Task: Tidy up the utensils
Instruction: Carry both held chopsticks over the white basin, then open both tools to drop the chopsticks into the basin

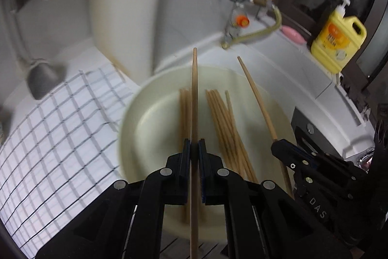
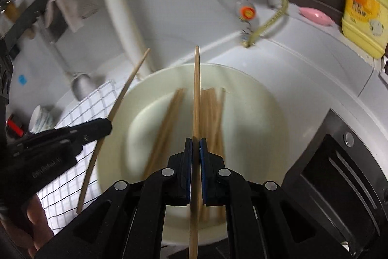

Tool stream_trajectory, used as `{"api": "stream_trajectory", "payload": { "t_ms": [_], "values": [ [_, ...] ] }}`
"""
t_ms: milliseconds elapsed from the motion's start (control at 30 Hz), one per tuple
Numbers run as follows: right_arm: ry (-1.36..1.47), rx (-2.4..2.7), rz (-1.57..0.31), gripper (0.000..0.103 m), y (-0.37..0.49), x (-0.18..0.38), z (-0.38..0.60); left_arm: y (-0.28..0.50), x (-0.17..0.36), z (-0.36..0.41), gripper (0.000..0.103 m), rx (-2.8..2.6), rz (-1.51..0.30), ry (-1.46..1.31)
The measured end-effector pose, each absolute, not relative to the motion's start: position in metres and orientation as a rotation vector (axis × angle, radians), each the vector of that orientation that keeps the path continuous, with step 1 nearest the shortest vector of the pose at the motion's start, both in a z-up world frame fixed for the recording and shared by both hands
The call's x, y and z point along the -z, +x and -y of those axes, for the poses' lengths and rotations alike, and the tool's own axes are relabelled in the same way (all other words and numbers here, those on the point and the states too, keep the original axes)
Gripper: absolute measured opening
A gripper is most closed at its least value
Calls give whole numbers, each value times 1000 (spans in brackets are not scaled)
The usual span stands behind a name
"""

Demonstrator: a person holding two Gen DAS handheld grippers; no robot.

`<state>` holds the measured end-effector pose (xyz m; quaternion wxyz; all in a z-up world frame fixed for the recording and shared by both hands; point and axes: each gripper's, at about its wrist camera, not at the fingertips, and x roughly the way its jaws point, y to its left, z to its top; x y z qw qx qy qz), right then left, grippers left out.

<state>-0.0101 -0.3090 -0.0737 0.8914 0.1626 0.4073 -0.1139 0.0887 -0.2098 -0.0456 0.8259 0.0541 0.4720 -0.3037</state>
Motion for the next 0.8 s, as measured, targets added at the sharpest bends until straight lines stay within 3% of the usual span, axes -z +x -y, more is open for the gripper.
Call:
{"api": "stream_trajectory", "payload": {
  "t_ms": [433, 500, 533, 567, 600, 633, 800],
  "values": [
    [362, 216, -948, 6, 16, 122, 323, 109, 91, 239, 8, 563, -1082, 183],
    [362, 214, -953, 9, 16, 123, 324, 111, 91, 238, 19, 535, -1091, 190],
    [365, 215, -949, 13, 15, 122, 326, 112, 88, 235, 37, 522, -1086, 187],
    [369, 217, -943, 14, 14, 119, 327, 112, 85, 232, 65, 510, -1075, 184],
    [367, 223, -934, 15, 12, 117, 328, 111, 80, 227, 78, 482, -1050, 179],
    [360, 230, -927, 15, 11, 113, 329, 110, 76, 224, 83, 469, -1031, 172],
    [355, 250, -904, 25, 0, 101, 329, 105, 58, 208, 85, 442, -1008, 176]
  ]
}}
